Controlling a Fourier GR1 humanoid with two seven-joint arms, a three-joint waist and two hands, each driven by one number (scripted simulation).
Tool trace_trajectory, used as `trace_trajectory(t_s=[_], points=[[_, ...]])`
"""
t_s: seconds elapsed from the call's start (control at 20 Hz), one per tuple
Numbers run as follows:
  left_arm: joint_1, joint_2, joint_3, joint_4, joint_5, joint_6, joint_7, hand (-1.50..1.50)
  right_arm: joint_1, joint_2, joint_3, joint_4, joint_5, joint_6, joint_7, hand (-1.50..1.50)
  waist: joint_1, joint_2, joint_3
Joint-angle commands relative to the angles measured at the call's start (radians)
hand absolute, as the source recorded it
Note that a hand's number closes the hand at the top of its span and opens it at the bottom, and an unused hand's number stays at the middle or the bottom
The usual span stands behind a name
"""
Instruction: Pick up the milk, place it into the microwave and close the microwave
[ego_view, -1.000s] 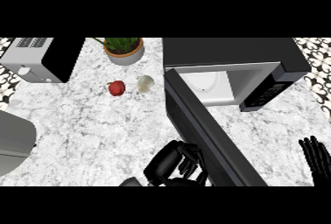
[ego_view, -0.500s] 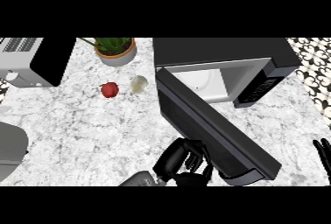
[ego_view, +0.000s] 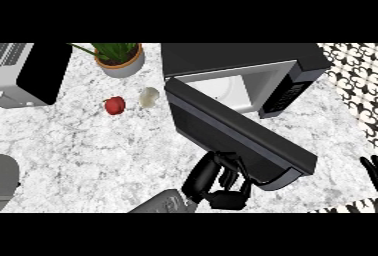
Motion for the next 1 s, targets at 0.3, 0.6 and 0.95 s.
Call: trace_trajectory(t_s=[0.3,0.6,0.95], points=[[-0.113,-0.007,0.055,-0.001,0.182,0.216,-0.046,1.5,-0.03,-0.091,-0.038,-0.078,-0.052,0.041,0.046,-1.5,-0.046,0.011,0.0],[-0.192,-0.007,0.066,0.049,0.26,0.294,-0.027,-1.5,-0.068,-0.14,-0.089,-0.093,-0.103,0.052,0.057,-1.5,-0.088,0.018,0.002],[-0.266,-0.007,0.133,0.085,0.362,0.337,-0.017,-1.5,-0.178,-0.242,-0.228,-0.14,0.063,-0.069,0.038,1.5,-0.107,0.035,-0.002]])
